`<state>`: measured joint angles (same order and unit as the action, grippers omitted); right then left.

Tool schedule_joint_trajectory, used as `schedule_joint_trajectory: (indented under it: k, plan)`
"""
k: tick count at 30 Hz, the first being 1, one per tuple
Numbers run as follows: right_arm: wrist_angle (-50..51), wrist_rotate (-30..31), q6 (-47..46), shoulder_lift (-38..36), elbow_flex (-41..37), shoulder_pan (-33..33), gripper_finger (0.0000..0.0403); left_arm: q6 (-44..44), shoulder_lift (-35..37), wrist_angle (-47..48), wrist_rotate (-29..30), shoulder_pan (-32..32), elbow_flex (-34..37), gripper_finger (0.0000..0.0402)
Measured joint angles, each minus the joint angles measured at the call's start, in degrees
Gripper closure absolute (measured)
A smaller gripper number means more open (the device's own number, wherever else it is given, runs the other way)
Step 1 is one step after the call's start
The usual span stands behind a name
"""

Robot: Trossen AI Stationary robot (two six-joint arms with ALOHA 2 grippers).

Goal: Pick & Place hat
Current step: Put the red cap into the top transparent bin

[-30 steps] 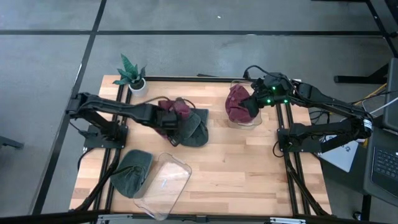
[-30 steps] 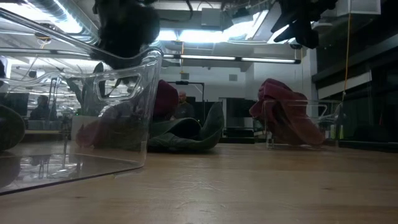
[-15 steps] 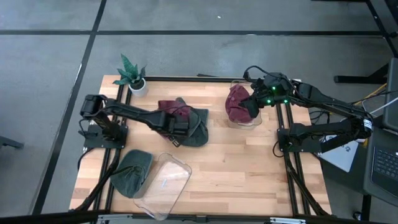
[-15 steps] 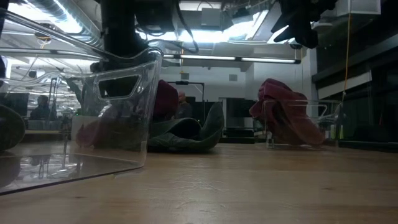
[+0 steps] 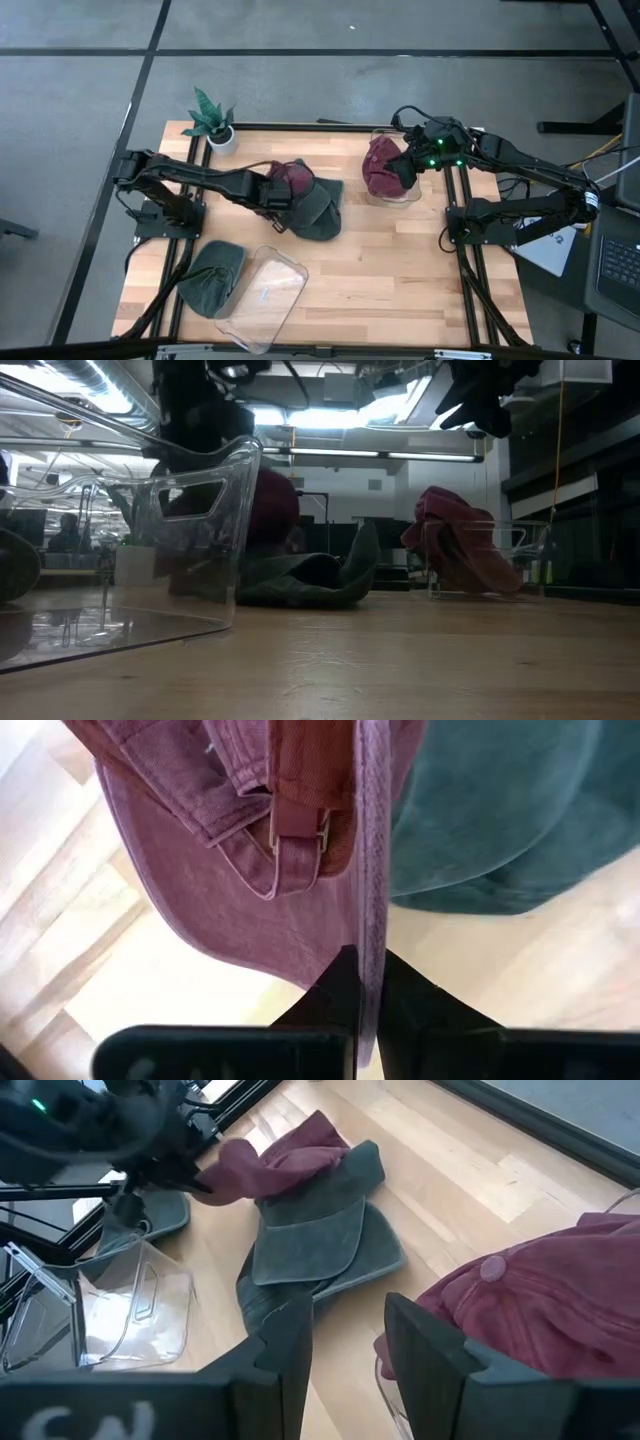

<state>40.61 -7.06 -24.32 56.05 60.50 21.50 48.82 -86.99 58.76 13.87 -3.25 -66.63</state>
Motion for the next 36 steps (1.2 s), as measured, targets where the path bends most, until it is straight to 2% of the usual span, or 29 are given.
schedule_joint_trajectory:
  k: [9, 25, 31, 36]
  plan:
    - [0.0, 0.0, 0.4, 0.0, 0.0, 0.0, 0.0276, 1.4, 8.4, -0.5, 2.3, 0.0, 0.0, 0.0394]
    - [0.0, 0.0, 0.8, 0.0, 0.0, 0.0, 0.0276, 2.7, 19.5, -5.0, 12.0, 0.0, 0.0, 0.0394]
    - [0.0, 0.0, 1.8, 0.0, 0.0, 0.0, 0.0276, 2.5, 22.0, -8.7, 11.4, 0.0, 0.0, 0.0394]
    - [-0.4, 0.0, 5.0, 0.0, 0.0, 0.0, 0.0276, 2.5, 23.6, -12.6, 7.8, 0.0, 0.0, 0.0394]
